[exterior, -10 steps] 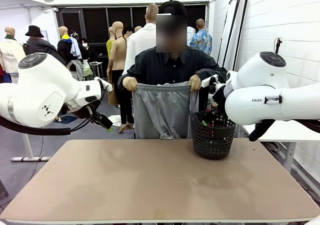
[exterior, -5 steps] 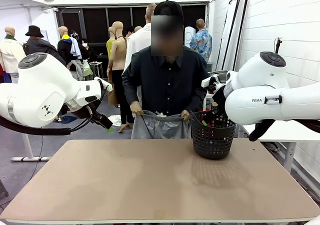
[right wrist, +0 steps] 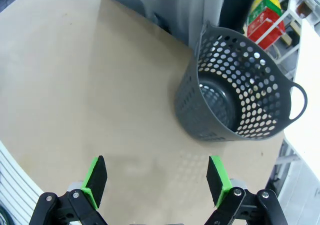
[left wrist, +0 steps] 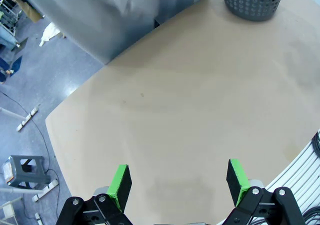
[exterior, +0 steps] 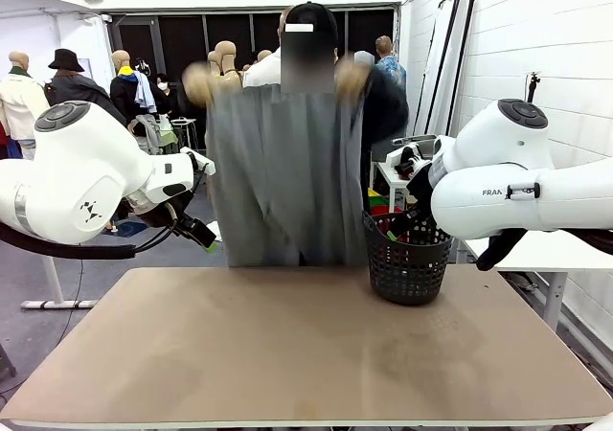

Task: Fold the training pants.
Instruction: Grab both ends of the Training pants handed by a person.

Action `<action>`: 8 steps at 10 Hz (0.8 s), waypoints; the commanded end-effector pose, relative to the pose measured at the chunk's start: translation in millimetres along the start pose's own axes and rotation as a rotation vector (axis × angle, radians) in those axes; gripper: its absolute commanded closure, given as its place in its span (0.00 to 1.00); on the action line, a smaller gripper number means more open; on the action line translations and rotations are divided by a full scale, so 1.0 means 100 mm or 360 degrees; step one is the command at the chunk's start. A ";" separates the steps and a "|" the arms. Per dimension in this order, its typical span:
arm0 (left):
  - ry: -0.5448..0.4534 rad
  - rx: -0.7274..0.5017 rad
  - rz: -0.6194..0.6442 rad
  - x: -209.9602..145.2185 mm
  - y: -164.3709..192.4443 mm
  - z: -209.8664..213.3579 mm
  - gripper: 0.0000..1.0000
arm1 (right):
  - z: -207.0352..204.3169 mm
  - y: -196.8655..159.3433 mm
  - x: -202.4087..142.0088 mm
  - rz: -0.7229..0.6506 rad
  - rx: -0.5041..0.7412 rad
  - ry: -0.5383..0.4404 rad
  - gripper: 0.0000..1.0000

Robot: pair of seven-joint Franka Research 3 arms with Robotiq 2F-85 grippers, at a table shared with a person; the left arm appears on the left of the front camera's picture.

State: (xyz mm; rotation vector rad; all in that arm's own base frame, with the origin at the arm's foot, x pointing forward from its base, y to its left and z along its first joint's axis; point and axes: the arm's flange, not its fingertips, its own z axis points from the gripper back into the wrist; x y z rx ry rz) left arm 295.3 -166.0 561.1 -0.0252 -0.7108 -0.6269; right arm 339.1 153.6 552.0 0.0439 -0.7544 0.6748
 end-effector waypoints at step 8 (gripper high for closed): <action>0.0006 -0.0004 -0.0013 -0.01 0.00 -0.01 0.00 | 0.00 0.00 0.00 0.0001 0.0000 0.0000 0.00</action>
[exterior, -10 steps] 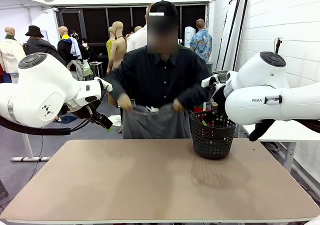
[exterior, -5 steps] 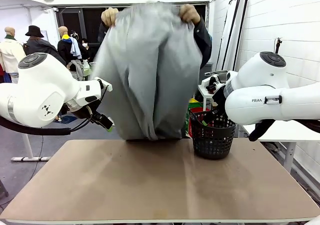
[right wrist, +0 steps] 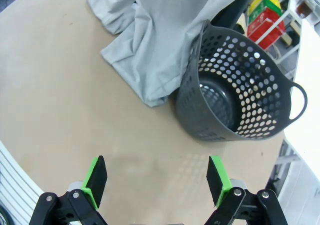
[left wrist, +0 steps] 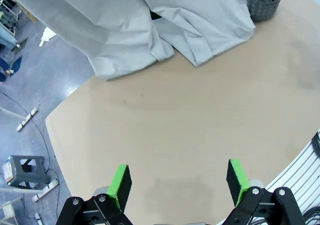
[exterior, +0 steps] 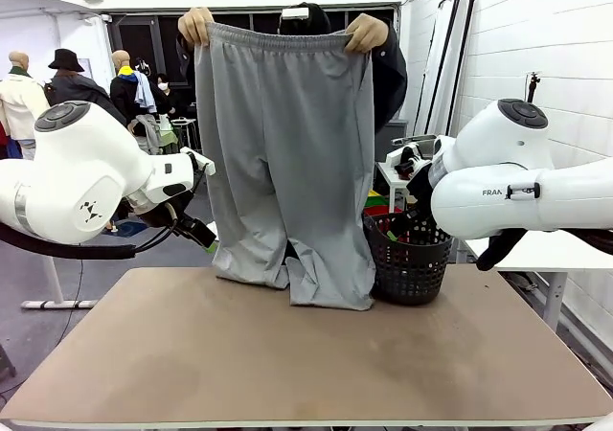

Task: Fold the training pants.
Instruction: Grab both ends of the Training pants handed by a person.

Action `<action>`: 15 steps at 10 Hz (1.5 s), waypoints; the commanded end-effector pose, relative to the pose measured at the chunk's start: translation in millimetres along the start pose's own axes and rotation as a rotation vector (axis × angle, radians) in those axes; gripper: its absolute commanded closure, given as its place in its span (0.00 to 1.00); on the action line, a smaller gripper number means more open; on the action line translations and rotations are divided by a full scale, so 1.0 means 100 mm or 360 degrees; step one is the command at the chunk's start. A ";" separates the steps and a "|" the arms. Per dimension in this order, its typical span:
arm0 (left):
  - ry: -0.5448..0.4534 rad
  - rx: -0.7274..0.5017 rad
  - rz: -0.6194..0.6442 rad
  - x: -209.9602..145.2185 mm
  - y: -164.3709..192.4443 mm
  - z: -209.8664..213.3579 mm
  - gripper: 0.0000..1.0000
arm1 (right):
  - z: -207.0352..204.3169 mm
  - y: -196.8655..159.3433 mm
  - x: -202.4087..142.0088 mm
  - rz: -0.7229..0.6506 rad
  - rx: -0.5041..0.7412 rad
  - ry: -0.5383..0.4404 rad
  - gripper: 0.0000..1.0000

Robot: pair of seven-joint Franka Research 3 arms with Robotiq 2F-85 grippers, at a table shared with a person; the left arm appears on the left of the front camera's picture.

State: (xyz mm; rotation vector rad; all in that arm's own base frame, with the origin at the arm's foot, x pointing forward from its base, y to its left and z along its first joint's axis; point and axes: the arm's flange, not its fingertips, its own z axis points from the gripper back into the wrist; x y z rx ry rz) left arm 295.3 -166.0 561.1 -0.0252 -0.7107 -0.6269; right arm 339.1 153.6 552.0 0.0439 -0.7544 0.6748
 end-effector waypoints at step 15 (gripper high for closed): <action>0.0006 -0.0004 -0.0013 -0.01 0.00 -0.01 0.00 | 0.00 0.00 0.00 0.0001 0.0000 0.0000 0.00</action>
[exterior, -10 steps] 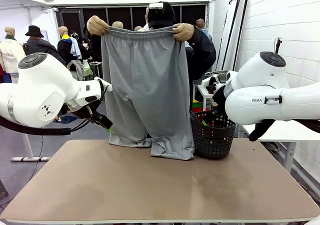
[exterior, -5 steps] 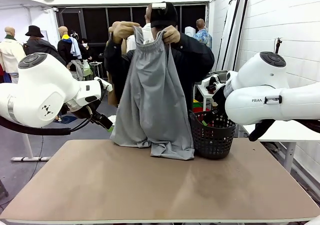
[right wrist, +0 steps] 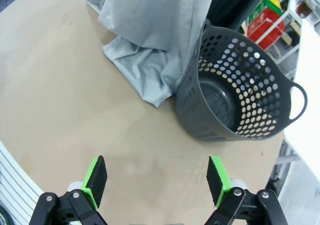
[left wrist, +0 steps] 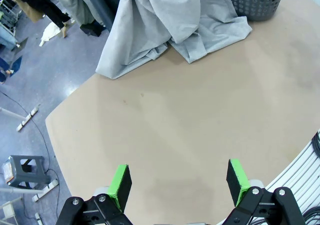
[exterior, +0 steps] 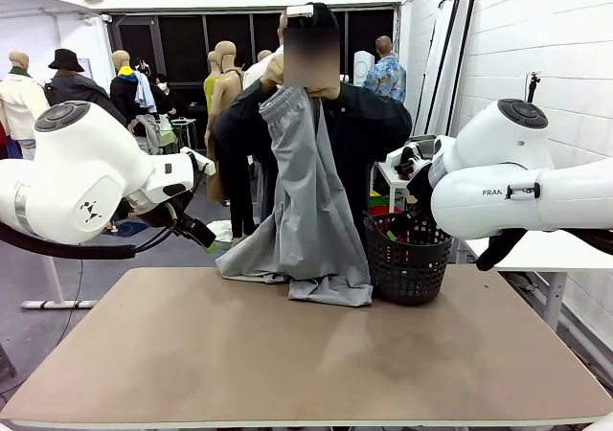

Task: Fold the training pants.
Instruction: Grab both ends of the Training pants handed by a person.

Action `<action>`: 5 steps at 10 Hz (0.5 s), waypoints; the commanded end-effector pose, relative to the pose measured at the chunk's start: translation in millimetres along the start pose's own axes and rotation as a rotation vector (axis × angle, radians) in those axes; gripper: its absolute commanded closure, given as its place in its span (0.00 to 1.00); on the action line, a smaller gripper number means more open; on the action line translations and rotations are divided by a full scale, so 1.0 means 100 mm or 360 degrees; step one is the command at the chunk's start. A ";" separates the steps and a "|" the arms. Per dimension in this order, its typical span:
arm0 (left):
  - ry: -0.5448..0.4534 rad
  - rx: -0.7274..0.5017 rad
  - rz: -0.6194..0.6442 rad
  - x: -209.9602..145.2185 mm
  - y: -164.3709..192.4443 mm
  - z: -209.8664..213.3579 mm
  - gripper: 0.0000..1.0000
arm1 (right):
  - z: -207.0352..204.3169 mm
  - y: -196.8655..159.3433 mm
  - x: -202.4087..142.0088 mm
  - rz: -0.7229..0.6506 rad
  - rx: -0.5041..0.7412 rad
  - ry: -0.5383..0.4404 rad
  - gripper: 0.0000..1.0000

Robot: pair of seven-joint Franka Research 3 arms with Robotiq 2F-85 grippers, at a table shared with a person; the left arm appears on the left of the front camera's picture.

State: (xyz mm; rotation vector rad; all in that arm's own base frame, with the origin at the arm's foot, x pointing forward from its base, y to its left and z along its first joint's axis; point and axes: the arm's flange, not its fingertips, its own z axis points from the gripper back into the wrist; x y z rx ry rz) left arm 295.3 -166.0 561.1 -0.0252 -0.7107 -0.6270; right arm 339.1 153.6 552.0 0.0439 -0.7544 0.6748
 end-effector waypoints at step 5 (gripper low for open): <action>0.0006 -0.0004 -0.0013 -0.01 0.00 -0.01 0.00 | 0.00 0.00 0.00 0.0001 0.0000 0.0000 0.00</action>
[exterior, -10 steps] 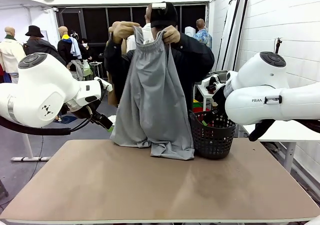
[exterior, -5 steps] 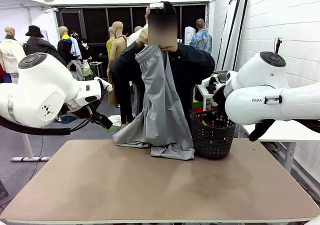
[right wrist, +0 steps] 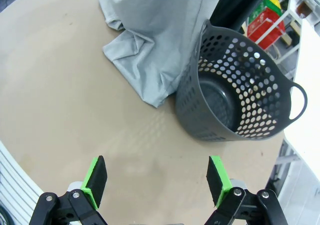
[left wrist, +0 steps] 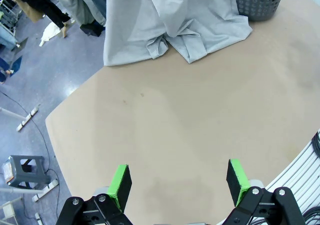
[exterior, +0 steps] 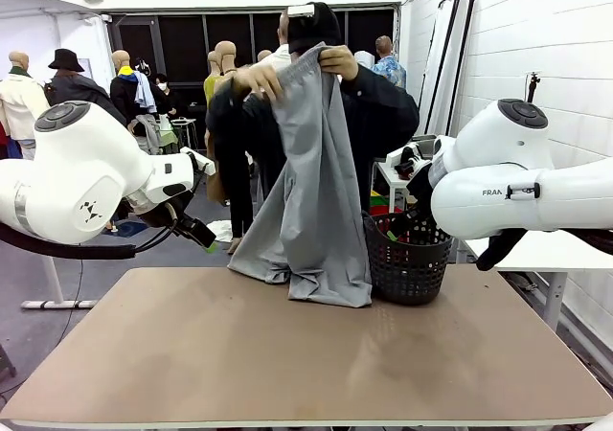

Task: Fold the training pants.
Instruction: Grab both ends of the Training pants handed by a person.

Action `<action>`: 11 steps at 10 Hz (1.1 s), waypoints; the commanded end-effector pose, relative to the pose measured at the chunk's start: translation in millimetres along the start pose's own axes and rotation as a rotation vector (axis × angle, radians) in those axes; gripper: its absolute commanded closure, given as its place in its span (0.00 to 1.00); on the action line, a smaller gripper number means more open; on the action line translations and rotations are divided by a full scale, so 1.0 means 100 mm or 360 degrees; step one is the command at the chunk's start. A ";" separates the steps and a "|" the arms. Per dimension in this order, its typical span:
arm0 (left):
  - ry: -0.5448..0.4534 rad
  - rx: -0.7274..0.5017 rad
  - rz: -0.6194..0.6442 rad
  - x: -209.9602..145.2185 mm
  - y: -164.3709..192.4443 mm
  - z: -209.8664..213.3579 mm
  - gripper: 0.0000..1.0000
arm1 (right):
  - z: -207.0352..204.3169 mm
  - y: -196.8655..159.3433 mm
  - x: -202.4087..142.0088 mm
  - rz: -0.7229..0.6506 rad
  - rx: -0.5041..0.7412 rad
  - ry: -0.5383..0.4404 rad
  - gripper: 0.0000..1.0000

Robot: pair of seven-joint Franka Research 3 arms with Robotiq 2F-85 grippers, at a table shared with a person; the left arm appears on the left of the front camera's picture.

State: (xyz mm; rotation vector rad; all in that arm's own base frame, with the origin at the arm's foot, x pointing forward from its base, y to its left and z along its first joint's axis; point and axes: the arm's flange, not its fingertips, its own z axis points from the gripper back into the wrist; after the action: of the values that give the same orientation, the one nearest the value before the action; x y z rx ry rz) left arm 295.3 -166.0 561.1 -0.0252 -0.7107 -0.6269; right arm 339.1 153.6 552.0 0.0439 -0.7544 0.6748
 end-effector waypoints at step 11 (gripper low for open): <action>0.0006 -0.0004 -0.0013 -0.01 0.00 -0.01 0.00 | 0.00 0.00 0.00 0.0001 0.0000 0.0000 0.00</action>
State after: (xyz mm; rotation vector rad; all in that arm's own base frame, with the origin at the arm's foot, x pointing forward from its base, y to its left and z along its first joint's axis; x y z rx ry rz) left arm 295.3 -166.0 561.1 -0.0252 -0.7107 -0.6269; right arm 339.1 153.6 552.0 0.0439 -0.7544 0.6748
